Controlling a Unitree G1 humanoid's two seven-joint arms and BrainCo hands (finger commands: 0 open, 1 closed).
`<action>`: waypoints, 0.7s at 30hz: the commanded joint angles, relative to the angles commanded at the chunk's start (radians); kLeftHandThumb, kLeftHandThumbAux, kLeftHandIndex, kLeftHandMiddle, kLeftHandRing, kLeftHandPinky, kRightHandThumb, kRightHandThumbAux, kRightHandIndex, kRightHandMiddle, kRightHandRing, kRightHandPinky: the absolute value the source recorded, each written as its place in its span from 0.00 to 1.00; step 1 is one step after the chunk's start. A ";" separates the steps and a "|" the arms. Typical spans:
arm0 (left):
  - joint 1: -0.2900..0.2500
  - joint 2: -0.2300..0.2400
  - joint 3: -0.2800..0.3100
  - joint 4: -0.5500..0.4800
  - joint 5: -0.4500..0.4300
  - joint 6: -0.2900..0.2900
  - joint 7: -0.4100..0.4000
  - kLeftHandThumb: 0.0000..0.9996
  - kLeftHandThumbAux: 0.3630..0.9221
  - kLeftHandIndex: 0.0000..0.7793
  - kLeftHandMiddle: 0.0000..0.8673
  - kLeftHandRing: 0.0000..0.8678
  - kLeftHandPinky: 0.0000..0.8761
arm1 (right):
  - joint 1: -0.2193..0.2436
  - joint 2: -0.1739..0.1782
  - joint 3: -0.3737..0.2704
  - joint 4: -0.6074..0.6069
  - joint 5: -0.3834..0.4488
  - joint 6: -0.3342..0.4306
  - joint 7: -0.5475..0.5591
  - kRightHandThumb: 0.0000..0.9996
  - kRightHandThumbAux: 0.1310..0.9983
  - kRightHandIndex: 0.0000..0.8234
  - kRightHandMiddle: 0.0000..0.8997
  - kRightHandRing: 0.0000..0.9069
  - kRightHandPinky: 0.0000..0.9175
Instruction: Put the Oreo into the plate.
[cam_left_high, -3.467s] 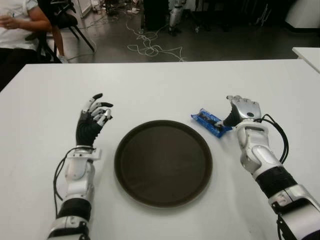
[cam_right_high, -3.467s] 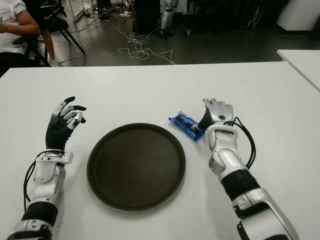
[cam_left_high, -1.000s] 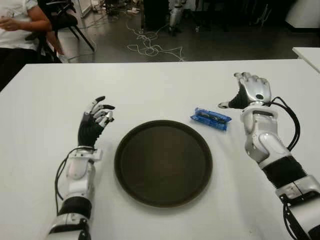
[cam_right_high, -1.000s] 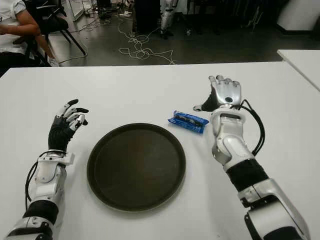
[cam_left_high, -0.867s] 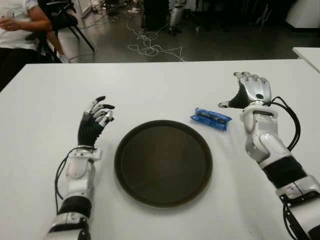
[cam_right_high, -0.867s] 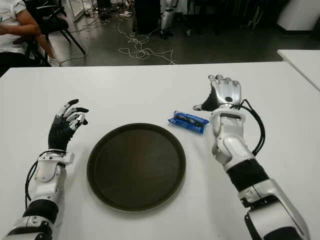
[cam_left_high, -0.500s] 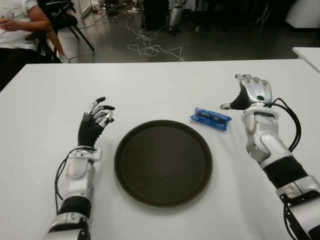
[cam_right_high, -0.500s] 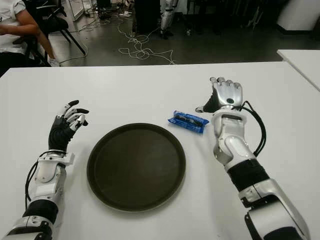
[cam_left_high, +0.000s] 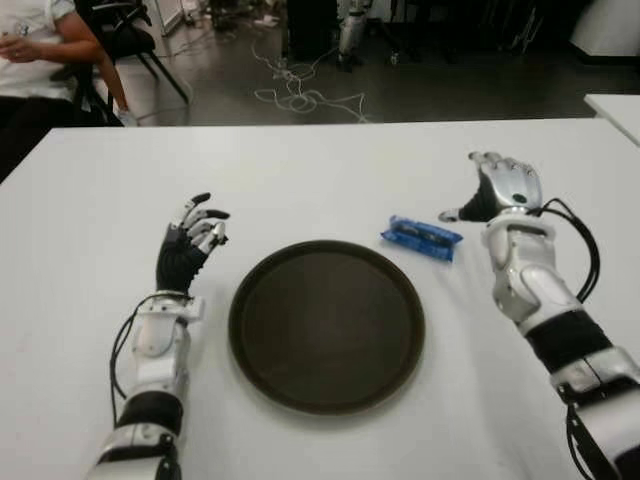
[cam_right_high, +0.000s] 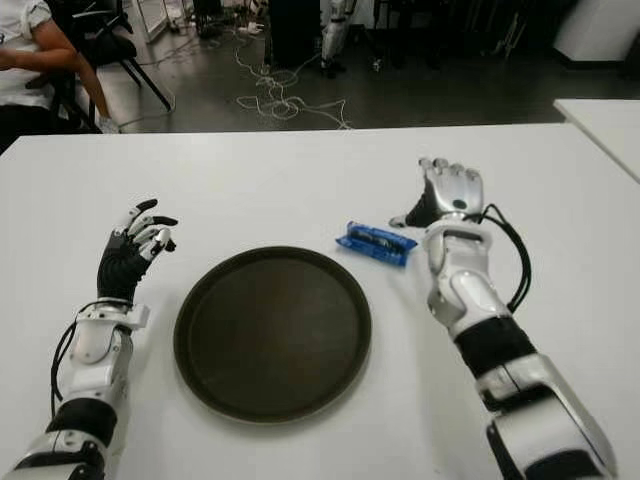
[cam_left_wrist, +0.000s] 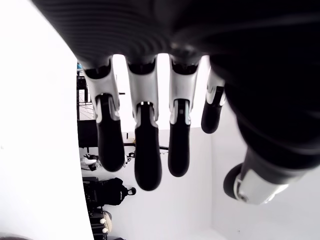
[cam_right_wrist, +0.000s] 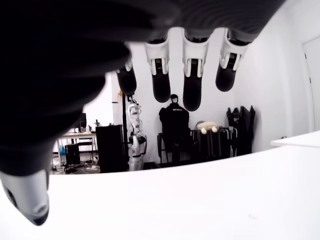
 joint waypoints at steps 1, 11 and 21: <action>0.001 -0.001 0.000 -0.001 0.000 0.000 0.001 1.00 0.50 0.26 0.45 0.61 0.53 | -0.007 0.002 0.002 0.016 0.004 -0.011 -0.005 0.00 0.62 0.17 0.21 0.23 0.23; 0.006 -0.001 -0.004 -0.003 0.009 0.000 0.013 1.00 0.50 0.26 0.45 0.61 0.52 | -0.033 0.039 0.015 0.115 0.061 -0.109 0.028 0.00 0.63 0.16 0.23 0.24 0.26; 0.008 0.002 -0.009 -0.001 0.016 -0.003 0.013 1.00 0.50 0.26 0.45 0.61 0.49 | -0.074 0.072 0.029 0.271 0.089 -0.190 0.000 0.00 0.67 0.16 0.23 0.25 0.28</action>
